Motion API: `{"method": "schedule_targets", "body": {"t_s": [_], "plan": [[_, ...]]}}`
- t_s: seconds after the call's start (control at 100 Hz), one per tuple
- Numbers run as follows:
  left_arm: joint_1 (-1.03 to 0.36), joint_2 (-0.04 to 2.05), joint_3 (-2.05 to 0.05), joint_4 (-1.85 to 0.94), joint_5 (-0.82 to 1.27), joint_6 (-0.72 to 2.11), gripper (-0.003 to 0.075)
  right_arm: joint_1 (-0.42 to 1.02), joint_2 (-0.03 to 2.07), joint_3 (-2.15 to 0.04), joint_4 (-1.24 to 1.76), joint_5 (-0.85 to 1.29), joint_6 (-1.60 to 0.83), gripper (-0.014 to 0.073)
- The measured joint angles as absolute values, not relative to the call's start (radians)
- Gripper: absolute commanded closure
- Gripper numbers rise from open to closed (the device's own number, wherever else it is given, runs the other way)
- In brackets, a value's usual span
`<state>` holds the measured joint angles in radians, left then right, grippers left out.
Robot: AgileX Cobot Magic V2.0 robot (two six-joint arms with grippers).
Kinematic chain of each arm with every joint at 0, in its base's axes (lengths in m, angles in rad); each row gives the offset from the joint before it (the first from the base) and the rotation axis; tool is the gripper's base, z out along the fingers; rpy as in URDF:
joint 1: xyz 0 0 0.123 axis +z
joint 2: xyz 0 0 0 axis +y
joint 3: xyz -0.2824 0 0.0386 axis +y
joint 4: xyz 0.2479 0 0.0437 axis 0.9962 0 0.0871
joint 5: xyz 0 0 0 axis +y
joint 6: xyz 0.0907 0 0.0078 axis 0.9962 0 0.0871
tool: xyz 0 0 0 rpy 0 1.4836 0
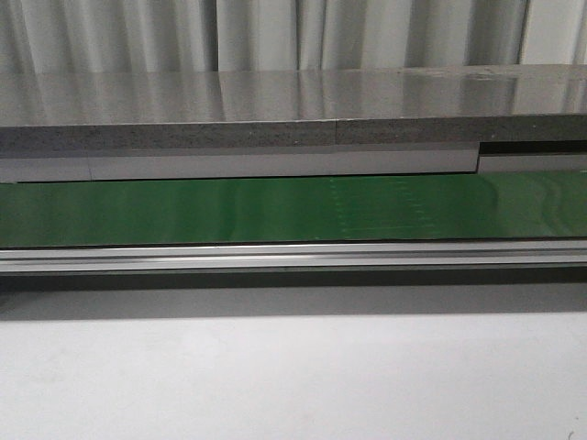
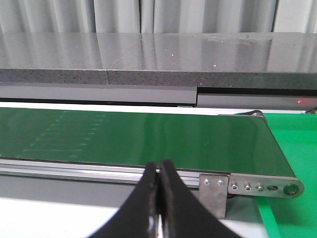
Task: Move button from left to right
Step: 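Lower the left gripper toward the yellow button in the blue tray, then grasp the yellow-capped button's black base with the left gripper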
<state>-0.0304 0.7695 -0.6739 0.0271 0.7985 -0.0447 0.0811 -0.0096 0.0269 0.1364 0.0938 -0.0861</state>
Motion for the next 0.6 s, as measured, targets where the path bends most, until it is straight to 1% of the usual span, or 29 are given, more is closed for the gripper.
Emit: {"method": "schedule_targets", "body": {"t_s": [0.04, 0.09, 0.12, 0.13, 0.14, 0.16, 0.2, 0.21, 0.23, 0.24, 0.25, 0.26, 0.27, 0.28, 0.3, 0.31, 0.32, 0.33, 0.35, 0.38, 0.4, 0.41, 0.6], "plan": [[-0.030, 0.782, -0.674, 0.025, 0.798, -0.045, 0.0736, 0.081, -0.010, 0.027, 0.136, 0.094, -0.086, 0.0662], [-0.030, 0.795, -0.674, 0.025, 0.798, -0.045, 0.0713, 0.081, -0.010, 0.027, 0.136, 0.094, -0.086, 0.0662], [-0.030, 0.800, -0.674, 0.025, 0.798, -0.045, 0.0674, 0.081, -0.010, 0.027, 0.136, 0.094, -0.086, 0.0662], [-0.030, 0.802, -0.674, 0.025, 0.798, -0.045, 0.0674, 0.081, -0.010, 0.027, 0.136, 0.094, -0.086, 0.0662], [-0.030, 0.802, -0.674, 0.025, 0.798, -0.045, 0.0643, 0.081, -0.010, 0.027, 0.136, 0.094, -0.086, 0.0662], [-0.030, 0.804, -0.674, 0.025, 0.801, -0.045, 0.0618, 0.081, -0.010, 0.027, 0.136, 0.094, -0.086, 0.0662], [-0.030, 0.806, -0.674, 0.025, 0.802, -0.045, 0.0525, 0.081, -0.010, 0.027, 0.136, 0.094, -0.086, 0.0662], [-0.030, 0.806, -0.674, 0.025, 0.805, -0.045, 0.0488, 0.081, -0.010, 0.027, 0.136, 0.094, -0.086, 0.0662], [-0.030, 0.806, -0.674, 0.025, 0.807, -0.045, 0.0447, 0.081, -0.010, 0.027, 0.136, 0.094, -0.086, 0.0662], [-0.030, 0.806, -0.674, 0.025, 0.807, -0.045, 0.0404, 0.081, -0.010, 0.027, 0.136, 0.094, -0.086, 0.0662], [-0.030, 0.806, -0.674, 0.025, 0.807, -0.045, 0.0381, 0.081, -0.010, 0.027, 0.136, 0.094, -0.086, 0.0662], [-0.030, 0.806, -0.674, 0.025, 0.809, -0.045, 0.0335, 0.081, -0.010, 0.027, 0.136, 0.094, -0.086, 0.0662], [-0.030, 0.806, -0.674, 0.025, 0.809, -0.045, 0.0313, 0.081, -0.010, 0.027, 0.136, 0.094, -0.086, 0.0662], [-0.030, 0.806, -0.674, 0.025, 0.811, -0.045, 0.0267, 0.081, -0.010, 0.027, 0.136, 0.094, -0.086, 0.0662], [-0.030, 0.806, -0.674, 0.025, 0.813, -0.045, 0.0221, 0.081, -0.010, 0.027, 0.136, 0.094, -0.086, 0.0662], [-0.030, 0.806, -0.674, 0.025, 0.813, -0.045, 0.0178, 0.081, -0.010, 0.027, 0.136, 0.094, -0.086, 0.0662], [-0.030, 0.806, -0.674, 0.025, 0.813, -0.045, 0.0158, 0.081, -0.010, 0.027, 0.136, 0.094, -0.086, 0.0662], [-0.030, 0.806, -0.674, 0.025, 0.815, -0.045, 0.0120, 0.081, -0.010, 0.027, 0.136, 0.094, -0.086, 0.0662], [-0.030, 0.806, -0.674, 0.025, 0.815, -0.045, 0.0069, 0.081, -0.010, 0.027, 0.136, 0.094, -0.086, 0.0662], [-0.030, 0.806, -0.674, 0.025, 0.817, -0.045, 0.0016, 0.081, -0.010, 0.027, 0.136, 0.094, -0.086, 0.0662], [-0.030, 0.806, -0.674, 0.025, 0.817, -0.045, -0.0002, 0.081, -0.010, 0.027, 0.136, 0.094, -0.086, 0.0662], [-0.030, 0.806, -0.674, 0.025, 0.817, -0.045, 0.0001, 0.081, -0.010, 0.027, 0.136, 0.094, -0.086, 0.0662], [-0.030, 0.806, -0.674, 0.027, 0.817, -0.045, 0.0090, 0.081, -0.010, 0.027, 0.136, 0.094, -0.086, 0.0662]]}}
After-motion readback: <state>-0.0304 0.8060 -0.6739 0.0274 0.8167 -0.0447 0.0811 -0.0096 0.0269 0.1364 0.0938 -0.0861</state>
